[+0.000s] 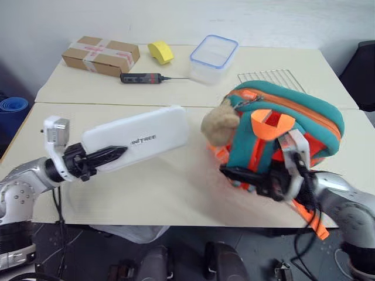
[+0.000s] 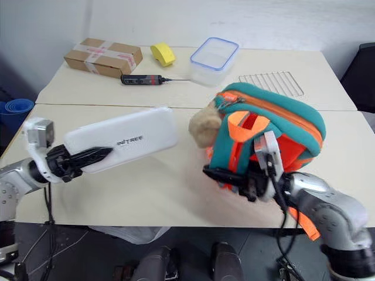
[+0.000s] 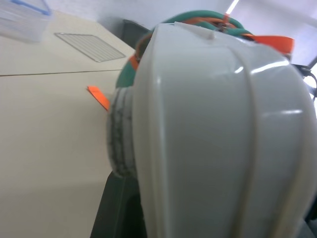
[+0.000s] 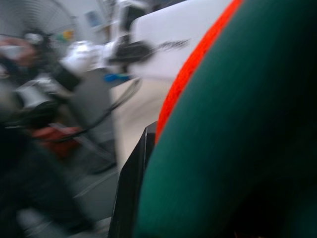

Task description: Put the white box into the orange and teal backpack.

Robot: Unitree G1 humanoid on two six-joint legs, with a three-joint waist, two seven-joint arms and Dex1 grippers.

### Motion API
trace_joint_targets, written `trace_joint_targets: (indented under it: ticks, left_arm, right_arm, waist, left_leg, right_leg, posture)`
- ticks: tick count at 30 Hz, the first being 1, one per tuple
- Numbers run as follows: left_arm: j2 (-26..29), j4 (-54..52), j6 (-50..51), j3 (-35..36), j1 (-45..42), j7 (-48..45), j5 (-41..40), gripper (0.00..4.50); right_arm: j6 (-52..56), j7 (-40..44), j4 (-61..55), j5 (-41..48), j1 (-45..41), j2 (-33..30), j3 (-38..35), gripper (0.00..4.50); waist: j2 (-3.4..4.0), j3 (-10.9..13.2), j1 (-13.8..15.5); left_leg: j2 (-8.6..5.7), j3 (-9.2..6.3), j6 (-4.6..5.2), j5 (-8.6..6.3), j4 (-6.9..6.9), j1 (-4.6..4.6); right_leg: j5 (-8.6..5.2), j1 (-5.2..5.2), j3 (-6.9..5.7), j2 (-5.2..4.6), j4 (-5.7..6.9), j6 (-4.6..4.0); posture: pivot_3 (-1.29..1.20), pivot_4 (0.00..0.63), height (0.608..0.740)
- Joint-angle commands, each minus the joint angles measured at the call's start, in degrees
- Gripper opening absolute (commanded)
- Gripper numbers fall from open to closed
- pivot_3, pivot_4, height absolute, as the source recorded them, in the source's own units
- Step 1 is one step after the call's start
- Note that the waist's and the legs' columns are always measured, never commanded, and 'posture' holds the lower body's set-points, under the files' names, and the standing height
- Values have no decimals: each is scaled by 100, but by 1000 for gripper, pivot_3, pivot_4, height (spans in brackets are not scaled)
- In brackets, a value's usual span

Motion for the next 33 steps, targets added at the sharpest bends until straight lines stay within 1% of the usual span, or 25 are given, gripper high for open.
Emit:
trace_joint_targets:
  ticks: [1, 4, 6, 9, 13, 17, 20, 22, 25, 28, 30, 33]
  left_arm:
    - [192, -253, 101, 518, 208, -114, -347, 1227]
    - [160, -567, 80, 529, 252, -50, -437, 1227]
    - [69, -679, 52, 468, 143, 6, -494, 1227]
    - [-137, -966, 14, 243, -97, 107, -604, 1227]
    - [-354, -1336, -3, -310, -634, 73, -664, 1227]
    - [-435, -1393, -48, -640, -969, 81, -588, 1227]
    - [-740, -1156, -390, -1066, -1356, 177, -178, 1227]
    - [-856, -1017, -568, -1385, -1572, 72, 106, 1227]
    - [-787, -934, -830, -1985, -1829, -185, 664, 1227]
    - [-712, -649, -1220, -2775, -2262, -323, 1550, 1227]
    - [-941, -415, -1408, -3197, -2659, -252, 1959, 1227]
    - [-1514, -70, -1136, -3561, -3266, 29, 2116, 1227]
  right_arm:
    - [809, 345, -501, 1485, 595, -1003, -885, 37]
    - [1039, 393, -361, 1994, 896, -1523, -1401, 37]
    - [1086, 419, -198, 1975, 928, -1669, -1519, 37]
    - [1023, 657, -23, 1378, 927, -1743, -1455, 37]
    - [698, 880, 301, 539, 755, -1543, -1066, 37]
    - [561, 1077, 376, 159, 712, -1441, -875, 37]
    - [578, 970, 379, 224, 737, -1302, -952, 37]
    - [607, 975, 340, 210, 817, -1269, -995, 37]
    - [636, 1097, 300, 133, 976, -1326, -1018, 37]
    - [604, 1146, 392, 53, 945, -1340, -986, 37]
    - [582, 1173, 445, -22, 897, -1332, -945, 37]
    - [573, 1214, 481, -106, 840, -1309, -886, 37]
  waist:
    - [-1, 1, 10]
    - [-17, 1, 43]
    - [-21, 2, 76]
    - [-22, 2, 145]
    - [-24, 1, 244]
    - [-24, 1, 273]
    - [-25, 2, 278]
    - [-26, 2, 299]
    - [-32, 3, 303]
    - [-32, 3, 296]
    - [-32, 3, 300]
    - [-33, 4, 318]
  left_leg:
    - [0, -1, 1, -5, 0, -1]
    - [1, -8, 6, -10, 0, -1]
    - [-1, -8, 11, -14, 4, -1]
    - [-2, -6, 9, -14, 4, 0]
    - [-5, -5, 5, -12, 4, -3]
    - [-6, 2, 5, -12, 6, -4]
    - [-5, 5, 6, -9, 9, -4]
    - [-7, 7, 11, -7, 17, -5]
    - [-10, 6, 15, -5, 20, -5]
    - [-11, 8, 15, -5, 19, -5]
    - [-10, 9, 15, -5, 19, -4]
    - [-11, 8, 16, -5, 22, -6]
  right_leg:
    - [-3, 2, -1, -2, -11, -6]
    - [-3, 12, -7, -3, -22, -6]
    - [-2, 16, -6, -8, -28, -3]
    - [0, 17, -4, -11, -31, 0]
    - [0, 13, -6, -8, -28, 0]
    - [1, 12, -5, 3, -24, 2]
    - [1, 13, -6, 11, -21, 2]
    - [3, 15, -5, 11, -23, 5]
    - [5, 19, -5, 10, -24, 9]
    - [5, 19, -3, 12, -25, 10]
    - [5, 19, -3, 14, -26, 10]
    - [6, 20, -5, 13, -24, 10]
  posture:
    - [0, 150, 740]
    - [0, 150, 740]
    - [0, 150, 740]
    - [0, 150, 740]
    - [0, 150, 740]
    - [0, 150, 740]
    - [0, 150, 740]
    - [0, 150, 740]
    - [0, 150, 740]
    - [0, 150, 740]
    - [0, 150, 740]
    - [0, 150, 740]
